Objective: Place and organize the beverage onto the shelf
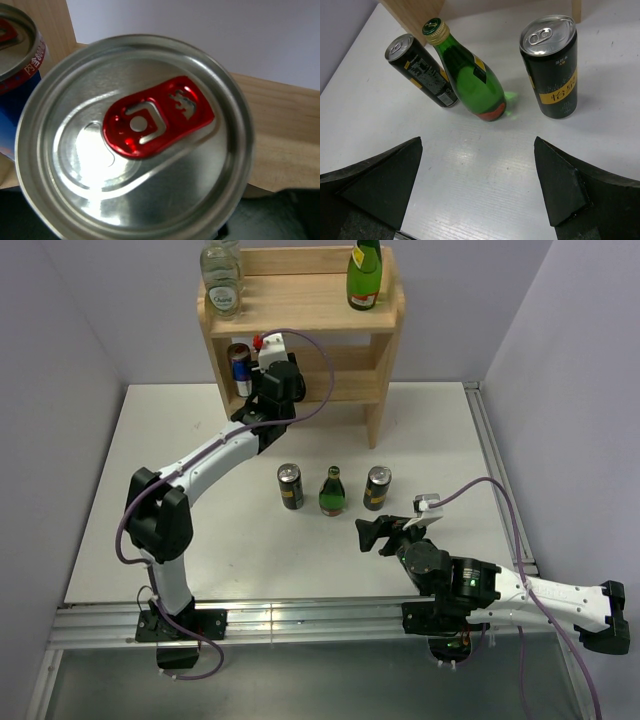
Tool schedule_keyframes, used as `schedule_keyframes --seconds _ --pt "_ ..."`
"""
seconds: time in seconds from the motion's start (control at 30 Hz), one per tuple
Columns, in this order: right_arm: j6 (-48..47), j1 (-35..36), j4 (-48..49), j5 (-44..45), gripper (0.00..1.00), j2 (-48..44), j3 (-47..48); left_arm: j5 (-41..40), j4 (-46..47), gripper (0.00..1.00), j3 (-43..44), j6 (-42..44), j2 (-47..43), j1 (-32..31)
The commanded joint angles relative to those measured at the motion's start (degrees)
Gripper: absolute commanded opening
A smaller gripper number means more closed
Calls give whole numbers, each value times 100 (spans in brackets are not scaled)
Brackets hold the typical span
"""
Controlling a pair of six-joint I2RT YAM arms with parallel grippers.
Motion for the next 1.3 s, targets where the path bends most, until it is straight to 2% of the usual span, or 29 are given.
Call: schedule_keyframes --seconds 0.0,0.4,0.5,0.67,0.77,0.8,0.87,0.97,1.13,1.27 --pt "104 31 -6 100 100 -82 -60 -49 -289 0 162 118 406 200" --pt "157 22 -24 109 100 -169 -87 -454 -561 0 180 57 784 209" --pt "148 31 -23 83 100 -178 -87 -454 -465 1 75 284 767 209" --pt "131 22 -6 74 100 -222 -104 -383 -210 6 -127 663 618 253" --pt "95 22 12 83 100 -231 -104 -435 -245 20 -101 795 626 279" --pt "95 31 12 74 100 -222 -104 -506 -262 35 -66 830 635 288" --pt "87 31 29 74 100 -222 -104 -568 -201 46 -66 874 626 297" --pt "78 31 29 65 100 -231 -113 -699 -166 51 -49 970 661 297" --pt "60 31 47 56 100 -240 -113 -761 -139 53 92 1050 741 305" --pt "69 31 47 56 100 -249 -122 -831 -69 59 66 962 706 297"
